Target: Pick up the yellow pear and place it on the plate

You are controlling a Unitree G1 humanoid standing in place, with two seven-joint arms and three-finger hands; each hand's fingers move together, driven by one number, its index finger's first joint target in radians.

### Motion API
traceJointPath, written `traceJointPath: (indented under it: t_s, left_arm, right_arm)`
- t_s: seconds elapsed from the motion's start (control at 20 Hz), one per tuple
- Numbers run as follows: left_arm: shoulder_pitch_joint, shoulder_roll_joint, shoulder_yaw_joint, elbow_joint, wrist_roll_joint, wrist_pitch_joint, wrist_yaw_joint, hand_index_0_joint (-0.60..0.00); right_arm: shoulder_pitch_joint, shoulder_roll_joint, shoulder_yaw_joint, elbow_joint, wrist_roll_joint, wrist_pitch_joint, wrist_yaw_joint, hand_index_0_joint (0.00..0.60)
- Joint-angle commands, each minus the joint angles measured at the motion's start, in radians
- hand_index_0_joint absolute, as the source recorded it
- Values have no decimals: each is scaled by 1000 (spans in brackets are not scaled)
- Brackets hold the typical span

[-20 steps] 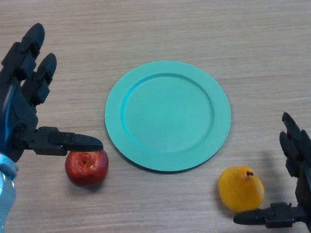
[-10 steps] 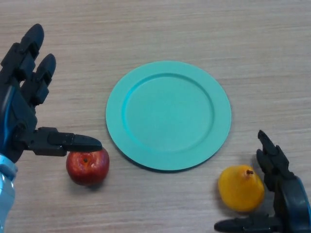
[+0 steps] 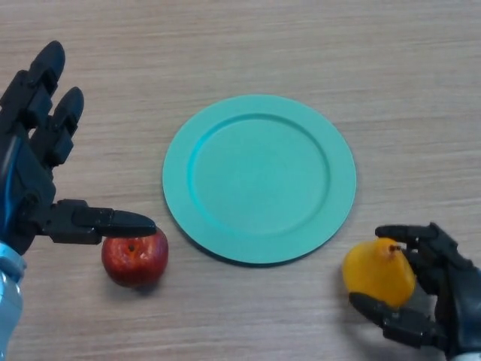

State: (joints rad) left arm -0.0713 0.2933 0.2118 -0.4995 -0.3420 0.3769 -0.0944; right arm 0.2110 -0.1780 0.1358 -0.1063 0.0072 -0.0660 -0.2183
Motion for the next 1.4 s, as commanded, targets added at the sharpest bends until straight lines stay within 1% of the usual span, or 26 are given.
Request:
traceJointPath:
  t_s: [0.05,0.1,0.15,0.2,0.25,0.3,0.35,0.4,0.45,0.6,0.7,0.75,0.8,0.85,0.9,0.95,1.0,1.05,1.1,1.15,1.2,1.25,1.3,1.35,1.4]
  left_arm:
    - [-24,33,70,-77,3,-113,19,0]
    - [-24,32,69,-78,5,-114,19,0]
    - [-25,31,66,-78,10,-118,21,0]
    - [-28,32,66,-80,9,-114,22,0]
    - [-36,37,69,-96,-5,-85,24,0]
    - [-41,40,69,-102,-8,-75,27,0]
    - [-46,38,69,-110,-5,-90,37,0]
    - [-45,35,68,-110,1,-108,43,0]
    - [-50,40,80,-112,-12,-109,56,0]
    - [-51,46,99,-113,-21,-134,82,0]
    - [-44,41,100,-117,-29,-155,98,0]
    - [-40,41,100,-122,-36,-155,99,0]
    - [-34,37,101,-128,-45,-157,101,0]
    - [-33,42,107,-135,-57,-148,103,0]
    - [-34,44,110,-138,-59,-146,103,0]
    - [-33,44,113,-139,-60,-147,105,0]
    - [-31,43,112,-138,-59,-149,106,0]
    - [-27,39,107,-134,-45,-163,108,0]
    - [-26,38,107,-133,-43,-166,108,0]
    - [-24,37,107,-130,-41,-171,107,0]
    - [-22,36,107,-128,-40,-174,106,0]
    - [-26,36,107,-119,-38,-180,107,0]
    - [-28,37,105,-114,-37,-184,108,0]
    - [-27,32,99,-105,-35,-201,107,0]
    - [-27,32,97,-101,-35,-204,107,0]
  right_arm:
    - [-59,-12,-46,-155,30,-25,24,600]
    - [-77,-12,-43,-169,13,-17,38,600]
    - [-118,-12,-18,-202,19,34,78,600]
    - [-141,-12,-7,-214,30,62,91,600]
    - [-200,-12,14,-219,52,99,114,600]
    - [-229,-12,23,-214,52,114,122,600]
    - [-292,-12,48,-191,94,169,126,600]
    - [-320,-12,58,-178,115,193,127,600]
    - [-372,-12,83,-119,129,194,110,600]
    - [-459,-12,132,-1,172,159,68,600]
    - [-513,-12,177,127,124,85,44,600]
    - [-543,-12,201,207,79,31,23,600]
    - [-573,-12,224,269,88,-6,-9,600]
    - [-615,-12,259,351,84,-59,-63,600]
    - [-632,-12,274,381,76,-80,-82,600]
    - [-645,-12,300,422,78,-106,-86,600]
    - [-645,-12,311,430,78,-115,-73,600]
    - [-637,-12,319,431,70,-107,-51,550]
    - [-637,-12,320,433,66,-106,-49,450]
    - [-636,-12,320,438,43,-102,-37,300]
    - [-635,-12,318,442,24,-99,-27,199]
    - [-629,-12,310,443,-8,-95,-7,56]
    - [-623,-12,304,441,-22,-95,2,0]
    - [-617,-12,287,425,-18,-90,30,0]
    - [-615,-12,279,416,-16,-85,41,0]
